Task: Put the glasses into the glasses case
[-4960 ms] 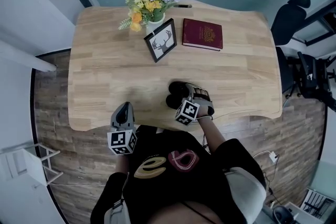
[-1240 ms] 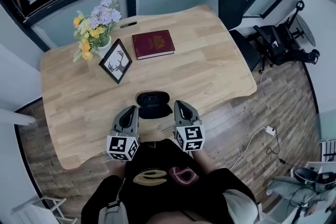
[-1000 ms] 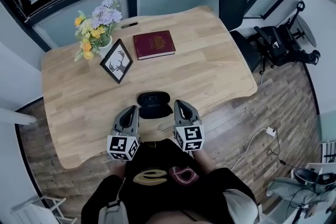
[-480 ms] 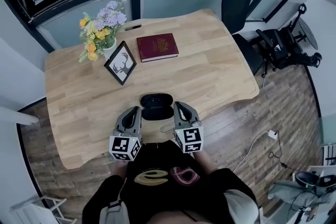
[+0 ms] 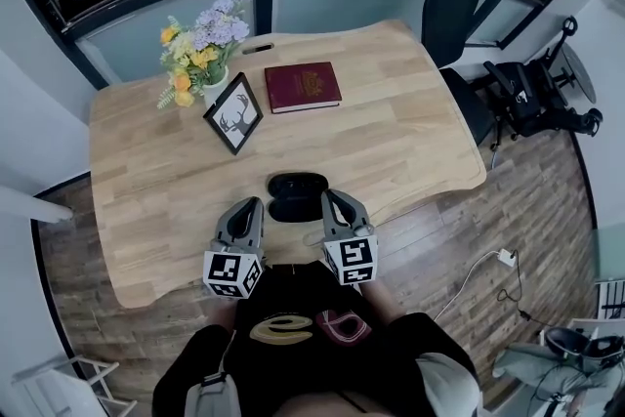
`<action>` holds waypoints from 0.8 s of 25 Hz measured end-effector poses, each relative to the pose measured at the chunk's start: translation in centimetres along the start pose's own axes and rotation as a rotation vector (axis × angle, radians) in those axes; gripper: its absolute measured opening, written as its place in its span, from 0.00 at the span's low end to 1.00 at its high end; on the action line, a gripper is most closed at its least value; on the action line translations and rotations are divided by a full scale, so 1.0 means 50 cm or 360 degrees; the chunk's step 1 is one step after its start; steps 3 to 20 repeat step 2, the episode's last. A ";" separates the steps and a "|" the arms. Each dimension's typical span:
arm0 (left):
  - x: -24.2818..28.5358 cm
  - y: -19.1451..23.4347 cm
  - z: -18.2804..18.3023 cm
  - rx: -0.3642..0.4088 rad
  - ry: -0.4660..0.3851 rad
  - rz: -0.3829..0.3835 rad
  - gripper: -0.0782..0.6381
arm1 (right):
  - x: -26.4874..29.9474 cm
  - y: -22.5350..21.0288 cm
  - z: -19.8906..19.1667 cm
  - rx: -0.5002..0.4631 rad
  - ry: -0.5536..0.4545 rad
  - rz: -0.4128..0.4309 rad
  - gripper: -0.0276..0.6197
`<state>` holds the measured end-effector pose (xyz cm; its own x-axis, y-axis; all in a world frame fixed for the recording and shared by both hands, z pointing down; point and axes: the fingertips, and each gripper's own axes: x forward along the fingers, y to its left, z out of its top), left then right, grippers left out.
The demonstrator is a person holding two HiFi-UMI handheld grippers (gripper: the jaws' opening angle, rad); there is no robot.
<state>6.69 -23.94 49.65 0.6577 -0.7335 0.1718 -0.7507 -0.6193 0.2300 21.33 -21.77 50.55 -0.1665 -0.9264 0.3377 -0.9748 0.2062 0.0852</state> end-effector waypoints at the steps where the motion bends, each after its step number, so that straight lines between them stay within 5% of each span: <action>1: -0.001 0.001 -0.001 -0.0002 0.0002 0.0000 0.15 | 0.001 0.003 -0.001 0.0001 0.0006 0.0005 0.06; 20: -0.002 0.003 -0.003 -0.0003 0.0004 0.0001 0.15 | 0.003 0.005 -0.002 0.0003 0.0011 0.0010 0.06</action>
